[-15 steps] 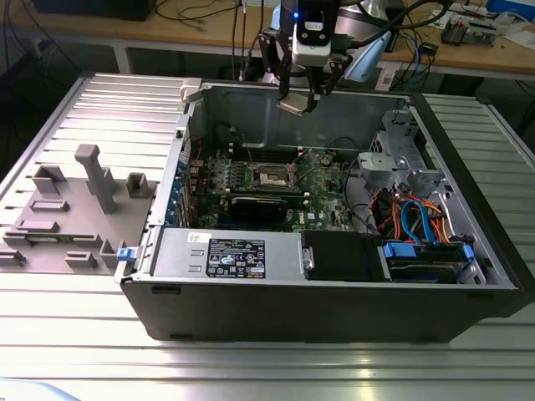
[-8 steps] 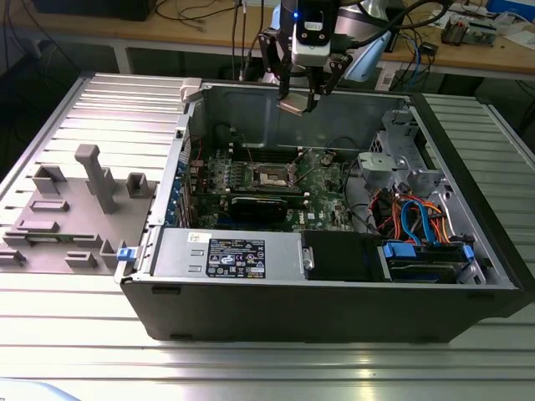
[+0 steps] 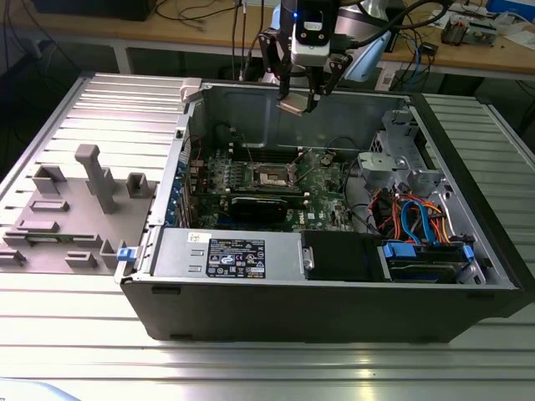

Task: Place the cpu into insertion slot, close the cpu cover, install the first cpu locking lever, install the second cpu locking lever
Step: 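Place the cpu into insertion slot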

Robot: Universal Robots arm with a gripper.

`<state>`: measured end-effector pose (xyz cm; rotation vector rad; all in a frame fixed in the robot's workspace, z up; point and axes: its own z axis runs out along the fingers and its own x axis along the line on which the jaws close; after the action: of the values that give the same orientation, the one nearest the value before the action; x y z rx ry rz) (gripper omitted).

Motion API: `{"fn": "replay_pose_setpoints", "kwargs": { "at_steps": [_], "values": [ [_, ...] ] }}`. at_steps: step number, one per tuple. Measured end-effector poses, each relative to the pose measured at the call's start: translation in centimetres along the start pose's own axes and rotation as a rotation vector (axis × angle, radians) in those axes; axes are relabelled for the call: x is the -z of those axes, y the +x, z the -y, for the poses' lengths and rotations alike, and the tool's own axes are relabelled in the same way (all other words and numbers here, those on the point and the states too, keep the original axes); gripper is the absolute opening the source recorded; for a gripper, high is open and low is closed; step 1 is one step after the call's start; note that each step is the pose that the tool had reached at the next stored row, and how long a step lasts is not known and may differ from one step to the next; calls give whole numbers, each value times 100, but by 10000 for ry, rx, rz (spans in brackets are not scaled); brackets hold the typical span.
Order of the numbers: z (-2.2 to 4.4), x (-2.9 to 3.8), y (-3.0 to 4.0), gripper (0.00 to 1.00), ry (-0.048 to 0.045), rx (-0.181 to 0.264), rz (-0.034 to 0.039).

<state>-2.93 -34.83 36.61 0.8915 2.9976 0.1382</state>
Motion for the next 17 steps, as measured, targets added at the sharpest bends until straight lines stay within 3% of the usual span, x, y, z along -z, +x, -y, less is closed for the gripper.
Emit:
{"fn": "replay_pose_setpoints", "kwargs": {
  "at_steps": [4,17],
  "values": [
    [1,-12,-1,54,3,-801,79],
    [1,-14,0,54,0,-836,82]
  ]
}}
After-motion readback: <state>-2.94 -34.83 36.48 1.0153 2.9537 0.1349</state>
